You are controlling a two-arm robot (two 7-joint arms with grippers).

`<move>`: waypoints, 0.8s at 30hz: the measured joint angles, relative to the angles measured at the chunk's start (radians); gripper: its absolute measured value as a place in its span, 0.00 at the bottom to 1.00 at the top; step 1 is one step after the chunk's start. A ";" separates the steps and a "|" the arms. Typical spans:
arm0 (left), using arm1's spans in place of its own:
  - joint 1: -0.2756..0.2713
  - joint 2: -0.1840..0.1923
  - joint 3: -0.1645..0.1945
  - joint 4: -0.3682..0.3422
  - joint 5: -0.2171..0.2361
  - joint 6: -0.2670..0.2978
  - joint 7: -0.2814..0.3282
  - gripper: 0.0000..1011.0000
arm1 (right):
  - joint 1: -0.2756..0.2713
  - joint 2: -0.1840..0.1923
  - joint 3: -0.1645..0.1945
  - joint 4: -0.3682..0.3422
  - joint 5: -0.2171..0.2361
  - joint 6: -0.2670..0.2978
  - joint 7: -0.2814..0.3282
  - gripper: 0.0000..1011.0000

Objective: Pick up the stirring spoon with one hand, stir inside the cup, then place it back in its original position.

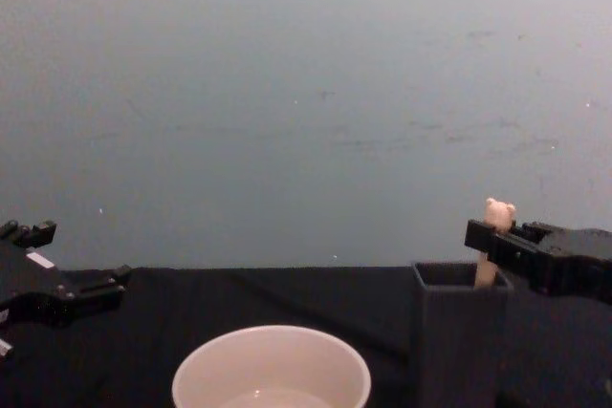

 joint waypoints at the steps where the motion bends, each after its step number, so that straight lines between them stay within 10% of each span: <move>1: 0.000 0.000 0.000 0.000 0.000 0.000 0.000 0.99 | 0.000 0.000 0.000 0.000 0.000 0.000 0.000 0.27; 24: 0.000 0.000 0.000 0.000 0.000 0.000 0.000 0.99 | 0.000 0.000 0.001 0.000 0.003 -0.001 0.003 0.95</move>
